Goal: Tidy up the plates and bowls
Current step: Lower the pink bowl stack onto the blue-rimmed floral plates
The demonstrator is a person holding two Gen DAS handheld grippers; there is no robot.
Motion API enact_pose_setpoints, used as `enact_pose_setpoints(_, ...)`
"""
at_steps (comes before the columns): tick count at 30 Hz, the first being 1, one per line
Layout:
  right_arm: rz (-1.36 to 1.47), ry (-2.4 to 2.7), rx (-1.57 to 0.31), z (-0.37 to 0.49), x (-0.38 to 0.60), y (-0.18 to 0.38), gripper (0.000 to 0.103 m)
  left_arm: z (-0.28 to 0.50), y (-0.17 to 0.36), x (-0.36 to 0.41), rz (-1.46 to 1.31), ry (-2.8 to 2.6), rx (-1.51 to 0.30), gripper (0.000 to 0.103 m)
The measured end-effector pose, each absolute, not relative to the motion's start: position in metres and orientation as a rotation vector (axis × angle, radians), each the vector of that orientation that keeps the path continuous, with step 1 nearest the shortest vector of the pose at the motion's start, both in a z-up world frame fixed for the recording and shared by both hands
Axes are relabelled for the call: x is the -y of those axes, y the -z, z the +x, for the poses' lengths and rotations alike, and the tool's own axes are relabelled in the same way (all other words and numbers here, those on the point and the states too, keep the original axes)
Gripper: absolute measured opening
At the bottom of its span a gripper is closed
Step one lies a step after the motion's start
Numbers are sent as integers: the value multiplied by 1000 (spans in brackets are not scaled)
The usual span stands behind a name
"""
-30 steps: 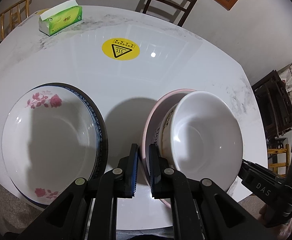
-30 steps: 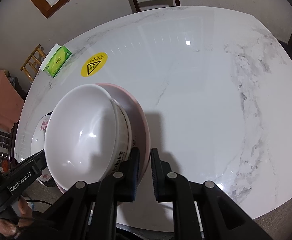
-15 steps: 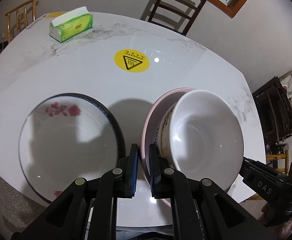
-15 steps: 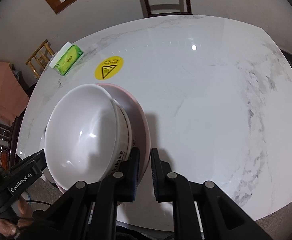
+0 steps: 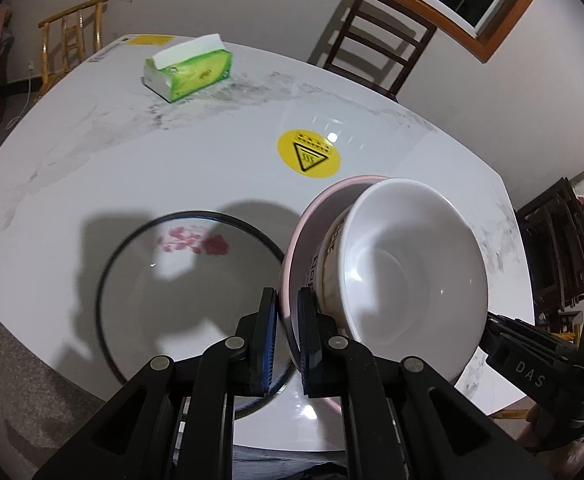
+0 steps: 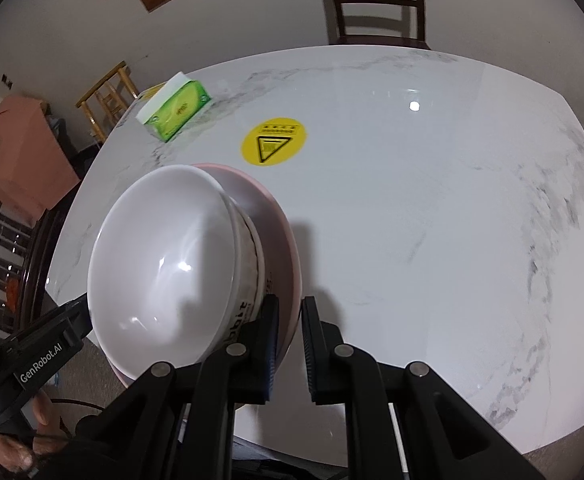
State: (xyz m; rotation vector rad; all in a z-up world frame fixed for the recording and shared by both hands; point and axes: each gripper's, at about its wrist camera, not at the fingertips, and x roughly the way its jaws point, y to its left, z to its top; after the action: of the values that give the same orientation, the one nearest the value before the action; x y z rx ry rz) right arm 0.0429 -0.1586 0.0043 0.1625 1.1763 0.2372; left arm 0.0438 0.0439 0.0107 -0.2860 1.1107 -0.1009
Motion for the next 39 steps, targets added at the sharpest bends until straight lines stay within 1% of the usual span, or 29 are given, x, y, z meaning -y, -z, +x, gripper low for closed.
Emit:
enact_pose_setpoints(12, 120, -320, -1196, 54, 110, -7, 12, 37, -19, -90, -304, 19, -1084, 6)
enact_pose_setpoints(24, 72, -369, -1235, 55, 64, 4, 12, 28, -7, -131, -336, -40, -1101, 6)
enact_pose_setpoints(39, 43, -377, -1270, 56, 41, 19, 12, 24, 11, -153, -361, -59, -1125, 6)
